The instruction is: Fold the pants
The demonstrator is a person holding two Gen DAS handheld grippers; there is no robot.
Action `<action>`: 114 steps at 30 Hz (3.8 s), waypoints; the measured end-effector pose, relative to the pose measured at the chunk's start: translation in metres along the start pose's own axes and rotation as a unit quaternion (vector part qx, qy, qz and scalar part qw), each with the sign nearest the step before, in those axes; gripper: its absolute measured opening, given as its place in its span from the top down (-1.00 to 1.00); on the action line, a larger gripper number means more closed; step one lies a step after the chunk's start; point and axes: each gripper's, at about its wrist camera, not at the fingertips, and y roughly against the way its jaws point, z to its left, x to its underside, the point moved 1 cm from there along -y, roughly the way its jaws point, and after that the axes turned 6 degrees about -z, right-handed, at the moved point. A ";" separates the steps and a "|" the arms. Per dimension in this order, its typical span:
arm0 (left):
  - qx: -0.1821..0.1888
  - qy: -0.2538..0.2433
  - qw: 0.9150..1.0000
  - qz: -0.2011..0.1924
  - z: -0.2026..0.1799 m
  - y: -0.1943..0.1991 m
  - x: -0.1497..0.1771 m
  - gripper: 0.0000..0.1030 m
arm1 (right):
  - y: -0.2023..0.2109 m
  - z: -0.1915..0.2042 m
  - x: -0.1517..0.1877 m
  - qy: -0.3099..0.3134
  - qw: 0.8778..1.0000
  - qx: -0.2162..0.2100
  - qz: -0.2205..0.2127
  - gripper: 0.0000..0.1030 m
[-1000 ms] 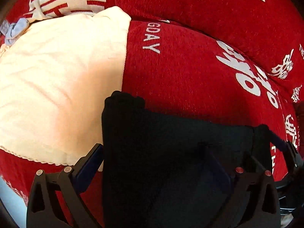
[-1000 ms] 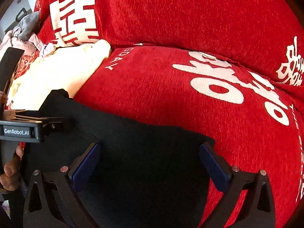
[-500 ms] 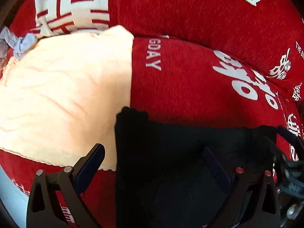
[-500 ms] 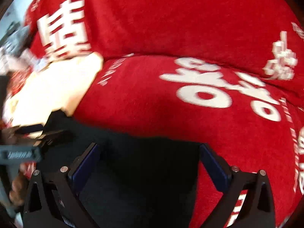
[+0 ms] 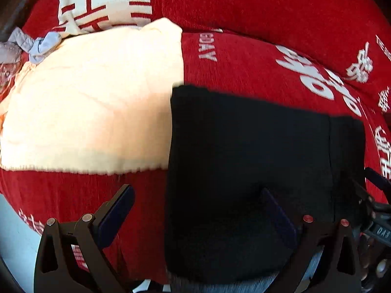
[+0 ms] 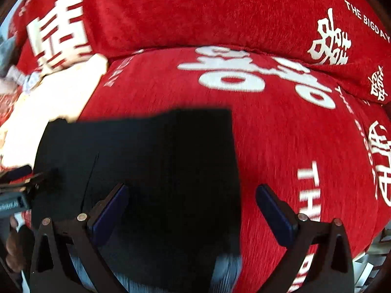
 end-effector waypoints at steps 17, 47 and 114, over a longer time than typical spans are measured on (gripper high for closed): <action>-0.002 0.012 1.000 -0.018 0.008 0.021 0.050 -1.00 | 0.054 0.051 0.069 0.111 0.991 -0.034 -0.072 -1.00; 0.005 0.019 0.999 -0.037 0.008 0.039 0.061 -1.00 | 0.039 0.029 0.014 0.065 0.994 -0.039 -0.074 -1.00; -0.044 -0.034 0.994 -0.097 -0.041 0.068 0.074 -1.00 | 0.067 0.017 0.069 0.025 0.996 0.060 -0.056 -1.00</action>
